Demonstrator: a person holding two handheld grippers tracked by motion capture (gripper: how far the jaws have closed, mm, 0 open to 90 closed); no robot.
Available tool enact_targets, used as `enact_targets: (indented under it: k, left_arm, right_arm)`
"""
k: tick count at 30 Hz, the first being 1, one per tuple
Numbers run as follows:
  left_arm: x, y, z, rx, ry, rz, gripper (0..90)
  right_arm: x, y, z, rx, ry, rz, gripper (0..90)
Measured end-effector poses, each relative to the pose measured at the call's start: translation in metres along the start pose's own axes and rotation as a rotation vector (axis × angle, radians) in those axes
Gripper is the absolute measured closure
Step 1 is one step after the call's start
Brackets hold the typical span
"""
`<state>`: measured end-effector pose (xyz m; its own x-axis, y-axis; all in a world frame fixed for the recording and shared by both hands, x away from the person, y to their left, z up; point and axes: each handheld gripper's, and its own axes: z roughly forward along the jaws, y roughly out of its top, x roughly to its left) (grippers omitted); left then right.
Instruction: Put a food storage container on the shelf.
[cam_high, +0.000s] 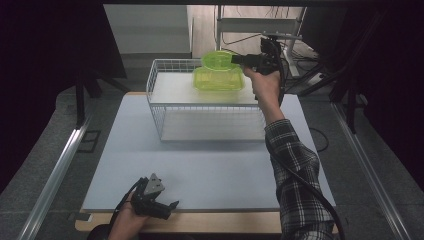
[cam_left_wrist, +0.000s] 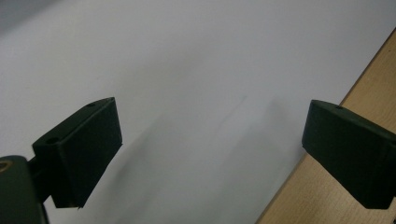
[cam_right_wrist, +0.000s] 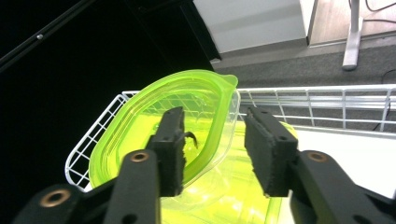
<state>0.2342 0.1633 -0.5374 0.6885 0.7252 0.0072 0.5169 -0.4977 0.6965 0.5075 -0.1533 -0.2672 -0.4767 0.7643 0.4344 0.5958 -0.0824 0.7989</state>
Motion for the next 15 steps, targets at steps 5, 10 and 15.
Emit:
enact_targets:
  k: [5,10,15]
  left_arm:
    - [0.000,0.000,0.000,-0.001,0.002,-0.002,4.7]
    - [0.000,0.000,0.000,0.003,0.001,0.004,4.7]
    - [0.000,0.000,0.001,0.004,0.003,0.008,4.7]
  right_arm:
    - [0.000,0.002,-0.005,0.002,0.006,-0.028,41.8]
    - [0.000,0.000,-0.011,0.015,-0.008,-0.091,31.1]
    - [0.001,-0.003,-0.018,0.038,0.000,-0.146,24.7]
